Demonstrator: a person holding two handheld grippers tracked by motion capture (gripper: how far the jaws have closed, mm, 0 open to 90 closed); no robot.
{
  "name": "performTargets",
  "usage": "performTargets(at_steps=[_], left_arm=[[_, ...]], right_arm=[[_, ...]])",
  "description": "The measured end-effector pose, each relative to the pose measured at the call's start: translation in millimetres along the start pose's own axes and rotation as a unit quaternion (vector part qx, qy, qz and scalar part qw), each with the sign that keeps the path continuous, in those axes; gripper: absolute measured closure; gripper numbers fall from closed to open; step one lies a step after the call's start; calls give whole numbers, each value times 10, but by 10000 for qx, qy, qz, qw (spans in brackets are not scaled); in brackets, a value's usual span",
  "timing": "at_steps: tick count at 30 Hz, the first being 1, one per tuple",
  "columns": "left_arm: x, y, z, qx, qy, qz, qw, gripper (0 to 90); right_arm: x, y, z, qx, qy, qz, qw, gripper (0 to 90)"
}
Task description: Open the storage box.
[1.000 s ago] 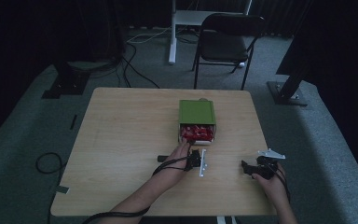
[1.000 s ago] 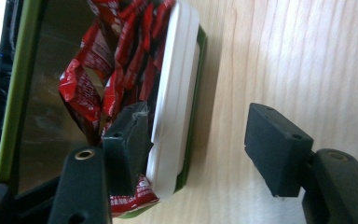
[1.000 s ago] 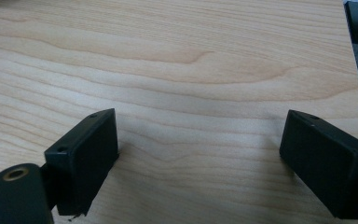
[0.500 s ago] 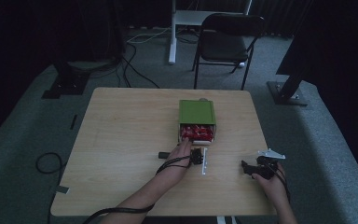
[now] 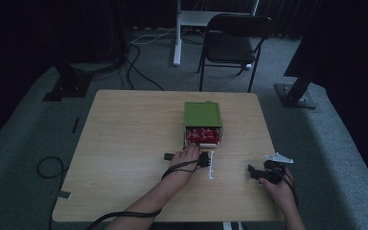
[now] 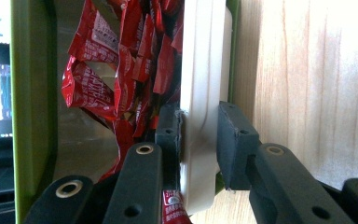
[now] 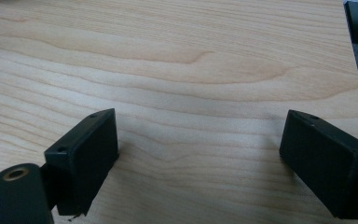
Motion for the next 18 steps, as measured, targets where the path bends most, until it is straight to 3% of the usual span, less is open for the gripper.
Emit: performTargets(at_steps=[6, 18], left_arm=[[16, -8, -7, 123, 24, 179, 9998, 742], [-30, -113, -29, 118, -32, 394, 9992, 745]], right_arm=[[0, 0, 0, -2, -2, -1, 10000, 109], [0, 0, 0, -1, -2, -2, 10000, 109]])
Point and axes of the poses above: each handheld gripper's, and its own axes: y roughly forward along the jaws, z roughly out of its underside, x roughly to its left, the point moved 9 cm from there along y, roughly forward along the jaws, and after that the axes turned 6 degrees about x, right-handed, at the moved point
